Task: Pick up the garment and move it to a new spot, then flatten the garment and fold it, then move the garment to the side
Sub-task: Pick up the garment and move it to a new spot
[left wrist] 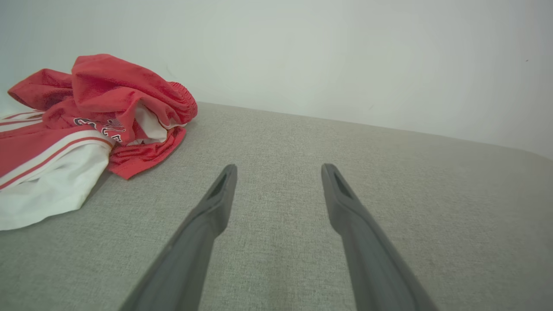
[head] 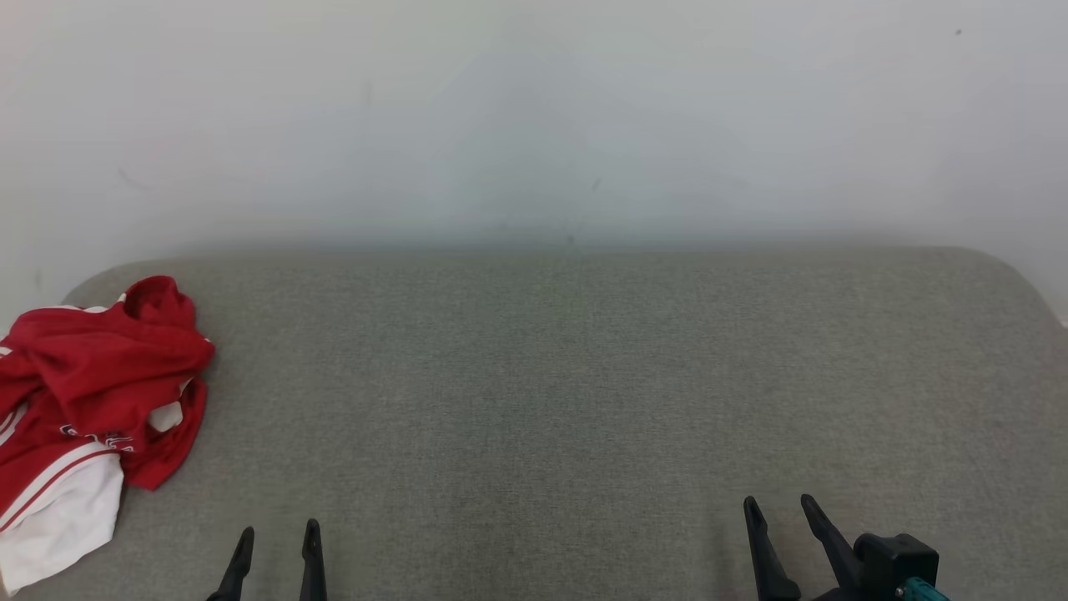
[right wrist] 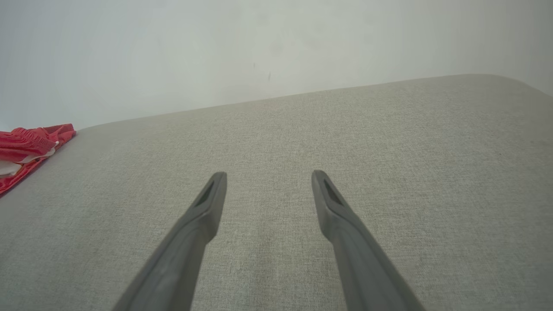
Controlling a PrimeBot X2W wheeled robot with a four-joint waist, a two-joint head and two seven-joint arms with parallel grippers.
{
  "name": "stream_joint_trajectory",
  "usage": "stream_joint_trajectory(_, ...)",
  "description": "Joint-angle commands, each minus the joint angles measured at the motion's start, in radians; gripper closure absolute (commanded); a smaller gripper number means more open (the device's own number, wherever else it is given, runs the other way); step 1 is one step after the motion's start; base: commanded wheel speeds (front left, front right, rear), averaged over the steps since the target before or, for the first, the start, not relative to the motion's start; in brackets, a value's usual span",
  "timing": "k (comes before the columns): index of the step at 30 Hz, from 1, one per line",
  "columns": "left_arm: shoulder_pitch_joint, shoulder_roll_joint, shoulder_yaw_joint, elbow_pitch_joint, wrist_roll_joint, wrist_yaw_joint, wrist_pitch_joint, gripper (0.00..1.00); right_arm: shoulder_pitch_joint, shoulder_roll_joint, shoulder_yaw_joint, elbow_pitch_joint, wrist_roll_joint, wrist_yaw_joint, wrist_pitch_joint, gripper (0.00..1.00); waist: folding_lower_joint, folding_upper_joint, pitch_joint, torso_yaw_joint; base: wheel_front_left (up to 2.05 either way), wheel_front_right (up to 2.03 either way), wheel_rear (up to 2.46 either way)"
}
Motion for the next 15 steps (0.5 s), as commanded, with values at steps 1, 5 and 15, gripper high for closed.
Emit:
stream_joint_trajectory(1, -0.004, -0.001, 0.004, -0.01, 0.017, 0.004, -0.004, 0.0, 0.008, -0.001, 0.003, -0.006, 0.004, -0.002, -0.002, 0.0, 0.0, 0.0, -0.001, 0.015, 0.0, 0.0, 0.0)
stream_joint_trajectory(5, 0.005, -0.001, 0.014, -0.029, 0.038, 0.011, -0.004, 0.0, 0.016, -0.001, 0.012, -0.009, 0.012, -0.002, -0.003, 0.0, 0.0, 0.0, -0.006, 0.069, 0.0, 0.0, 0.0)
stream_joint_trajectory(15, 0.033, 0.016, 0.043, -0.03, 0.075, 0.009, -0.004, 0.0, 0.029, -0.001, 0.023, -0.004, 0.032, -0.002, -0.017, 0.0, 0.0, 0.0, -0.025, 0.311, 0.0, 0.0, 0.0)
